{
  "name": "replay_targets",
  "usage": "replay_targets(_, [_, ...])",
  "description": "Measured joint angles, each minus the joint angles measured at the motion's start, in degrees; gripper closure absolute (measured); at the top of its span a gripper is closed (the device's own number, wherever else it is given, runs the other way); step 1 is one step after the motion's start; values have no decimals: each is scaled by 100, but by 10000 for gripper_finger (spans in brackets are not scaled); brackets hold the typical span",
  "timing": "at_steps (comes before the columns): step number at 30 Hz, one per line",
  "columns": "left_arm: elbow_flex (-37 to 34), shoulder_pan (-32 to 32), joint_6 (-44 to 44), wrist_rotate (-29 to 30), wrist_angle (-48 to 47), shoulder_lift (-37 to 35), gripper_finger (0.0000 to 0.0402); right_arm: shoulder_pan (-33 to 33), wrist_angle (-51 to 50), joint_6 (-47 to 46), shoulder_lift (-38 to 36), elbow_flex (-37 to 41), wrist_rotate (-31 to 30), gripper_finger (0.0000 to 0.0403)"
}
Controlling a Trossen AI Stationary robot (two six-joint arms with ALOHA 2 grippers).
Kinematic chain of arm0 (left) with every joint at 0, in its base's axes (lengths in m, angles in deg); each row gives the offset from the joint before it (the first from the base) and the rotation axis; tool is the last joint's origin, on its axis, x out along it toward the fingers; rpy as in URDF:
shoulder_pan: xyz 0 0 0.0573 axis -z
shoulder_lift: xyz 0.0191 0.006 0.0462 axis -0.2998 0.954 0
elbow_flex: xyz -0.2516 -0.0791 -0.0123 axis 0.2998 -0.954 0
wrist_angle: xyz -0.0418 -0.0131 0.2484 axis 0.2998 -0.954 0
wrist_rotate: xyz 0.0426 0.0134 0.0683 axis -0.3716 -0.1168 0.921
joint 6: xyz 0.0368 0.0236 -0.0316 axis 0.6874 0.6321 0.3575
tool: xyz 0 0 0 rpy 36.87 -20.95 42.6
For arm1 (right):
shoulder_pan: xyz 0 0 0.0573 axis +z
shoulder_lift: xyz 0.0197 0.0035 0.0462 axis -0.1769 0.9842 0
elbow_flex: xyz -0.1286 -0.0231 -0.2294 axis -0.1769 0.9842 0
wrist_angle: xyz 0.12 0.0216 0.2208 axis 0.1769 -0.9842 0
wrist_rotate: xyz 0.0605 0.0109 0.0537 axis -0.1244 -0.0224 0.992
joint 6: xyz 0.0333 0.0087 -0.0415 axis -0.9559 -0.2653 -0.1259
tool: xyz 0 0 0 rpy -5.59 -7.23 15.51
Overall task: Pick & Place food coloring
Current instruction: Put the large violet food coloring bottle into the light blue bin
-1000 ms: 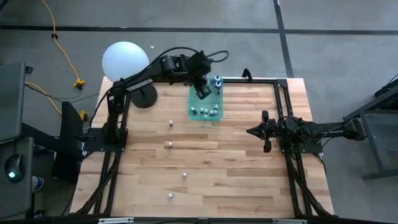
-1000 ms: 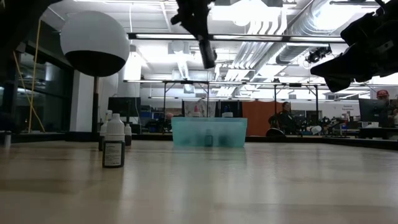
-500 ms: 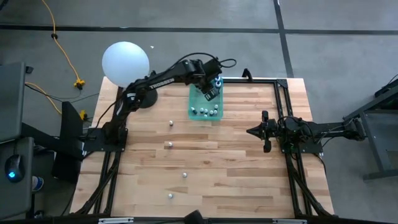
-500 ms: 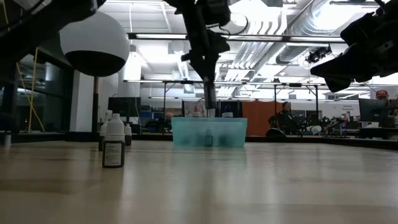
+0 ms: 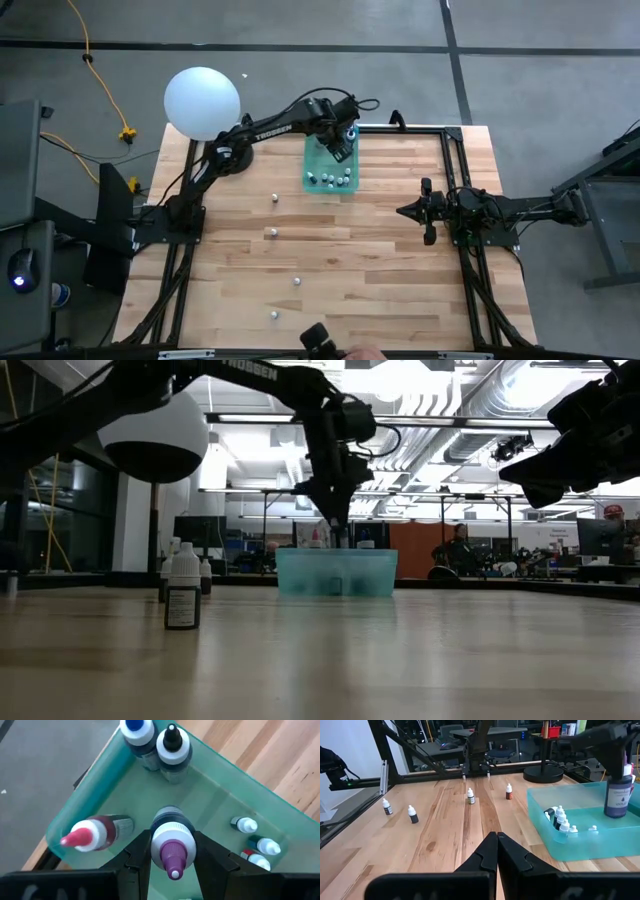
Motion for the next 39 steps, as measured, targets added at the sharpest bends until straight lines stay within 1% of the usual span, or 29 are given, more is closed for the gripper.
replay_targets(4, [0,-77,1,-116,162,103,291,0,0,-1,0,-1,0,402])
replay_targets(9, [0,-156,-1,-103,327,203,291,1,0,-1,0,0,0,402])
replay_targets(17, [0,-233,27,170,352,203,291,-1,0,0,0,-1,0,402])
replay_targets(29, [-165,-255,612,163,346,203,291,0,0,0,0,-1,0,402])
replay_targets(35, [-241,-255,674,132,354,203,291,-1,0,-2,0,-2,0,402])
replay_targets(39, [-243,-255,674,-4,385,203,291,0,0,-1,0,-2,0,402])
